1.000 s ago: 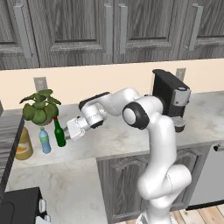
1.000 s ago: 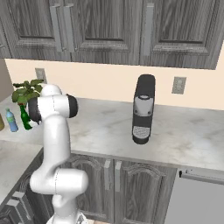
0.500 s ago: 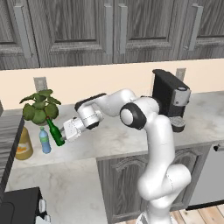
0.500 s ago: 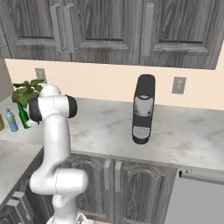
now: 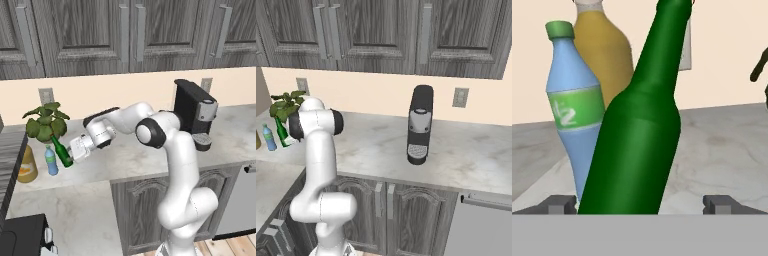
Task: Place the drinks on the dining counter in a tight cluster.
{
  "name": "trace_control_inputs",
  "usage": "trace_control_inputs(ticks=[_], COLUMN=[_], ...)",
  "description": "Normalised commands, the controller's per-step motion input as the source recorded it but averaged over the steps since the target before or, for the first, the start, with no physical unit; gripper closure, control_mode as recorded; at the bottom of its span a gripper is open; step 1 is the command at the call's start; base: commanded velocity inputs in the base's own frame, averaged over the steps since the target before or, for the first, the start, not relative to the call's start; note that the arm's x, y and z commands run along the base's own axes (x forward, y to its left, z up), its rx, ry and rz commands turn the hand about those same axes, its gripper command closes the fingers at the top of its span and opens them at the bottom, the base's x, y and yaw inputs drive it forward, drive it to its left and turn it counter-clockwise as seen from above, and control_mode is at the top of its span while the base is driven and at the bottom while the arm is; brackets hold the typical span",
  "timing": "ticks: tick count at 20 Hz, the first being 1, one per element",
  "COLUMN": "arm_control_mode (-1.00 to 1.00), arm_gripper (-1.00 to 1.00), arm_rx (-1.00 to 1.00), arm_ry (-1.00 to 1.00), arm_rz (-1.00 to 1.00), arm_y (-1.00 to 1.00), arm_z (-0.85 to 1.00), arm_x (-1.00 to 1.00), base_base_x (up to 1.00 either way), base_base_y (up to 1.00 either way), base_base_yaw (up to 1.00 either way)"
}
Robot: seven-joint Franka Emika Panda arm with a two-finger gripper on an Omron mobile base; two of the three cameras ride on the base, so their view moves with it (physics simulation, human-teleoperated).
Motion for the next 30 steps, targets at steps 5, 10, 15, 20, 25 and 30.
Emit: trace_control_inputs(ticks=[5,10,15,20,25,30], arm_control_mode=[-1.0,-1.0,-1.0,-1.0,-1.0,-1.0], arm_gripper=[-1.0,1.0,1.0,1.0,1.0,1.0], arm_rx=[0.0,0.0,0.0,0.0,0.07,0.11], arm_ry=[0.0,0.01,0.0,-0.01,-0.09,-0.09], arm_rz=[0.1,0.05,0.02,0.0,0.0,0.0], arm_y=[0.0,0.0,0.0,-0.29,-0.67,-0.88], arm_z=[-0.39,-0.12,-0.05,-0.06,0.08,0.32], arm_x=[0.0,0.0,0.0,0.0,-0.17,-0.36], base_base_x=[0.0,0.0,0.0,0.0,0.0,0.0], base_base_y=[0.0,0.0,0.0,0.0,0.0,0.0], base_base_yaw=[0.0,0.0,0.0,0.0,0.0,0.0])
